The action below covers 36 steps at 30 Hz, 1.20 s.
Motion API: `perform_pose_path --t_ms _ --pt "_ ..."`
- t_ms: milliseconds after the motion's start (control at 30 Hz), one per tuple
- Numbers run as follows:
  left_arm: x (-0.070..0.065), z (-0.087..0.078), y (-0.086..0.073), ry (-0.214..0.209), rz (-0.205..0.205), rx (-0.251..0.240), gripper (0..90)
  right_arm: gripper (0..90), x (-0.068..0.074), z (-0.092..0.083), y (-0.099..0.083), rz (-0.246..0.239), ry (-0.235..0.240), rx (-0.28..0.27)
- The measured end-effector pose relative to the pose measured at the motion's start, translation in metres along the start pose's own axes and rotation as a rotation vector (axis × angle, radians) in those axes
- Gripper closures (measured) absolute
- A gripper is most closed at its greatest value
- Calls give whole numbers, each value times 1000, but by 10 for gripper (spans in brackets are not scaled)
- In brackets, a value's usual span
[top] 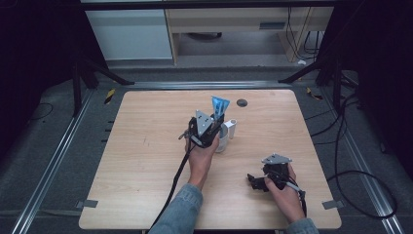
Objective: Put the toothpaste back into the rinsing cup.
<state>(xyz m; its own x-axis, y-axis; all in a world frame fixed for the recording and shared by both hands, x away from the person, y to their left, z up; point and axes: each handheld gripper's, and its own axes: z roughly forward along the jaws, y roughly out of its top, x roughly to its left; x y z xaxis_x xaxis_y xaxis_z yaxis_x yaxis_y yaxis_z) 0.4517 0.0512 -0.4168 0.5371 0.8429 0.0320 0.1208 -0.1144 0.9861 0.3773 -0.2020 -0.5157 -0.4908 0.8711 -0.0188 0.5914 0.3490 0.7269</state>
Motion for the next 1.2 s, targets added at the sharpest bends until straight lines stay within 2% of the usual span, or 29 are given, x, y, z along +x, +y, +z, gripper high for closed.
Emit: perform_pose_path --t_ms 233,667,900,1033,1200 --pt "4 1 -7 7 -11 11 724 3 0 0 0 0 0 0" --pt "2 2 -17 6 -5 43 723 3 0 0 0 -3 -1 0" --pt "1 2 -18 1 -7 48 723 3 0 0 0 -3 -1 0" --pt "1 2 -18 0 16 62 722 3 0 0 0 -2 -1 0" --pt "2 3 -18 -3 4 71 721 3 0 0 0 -2 -1 0"
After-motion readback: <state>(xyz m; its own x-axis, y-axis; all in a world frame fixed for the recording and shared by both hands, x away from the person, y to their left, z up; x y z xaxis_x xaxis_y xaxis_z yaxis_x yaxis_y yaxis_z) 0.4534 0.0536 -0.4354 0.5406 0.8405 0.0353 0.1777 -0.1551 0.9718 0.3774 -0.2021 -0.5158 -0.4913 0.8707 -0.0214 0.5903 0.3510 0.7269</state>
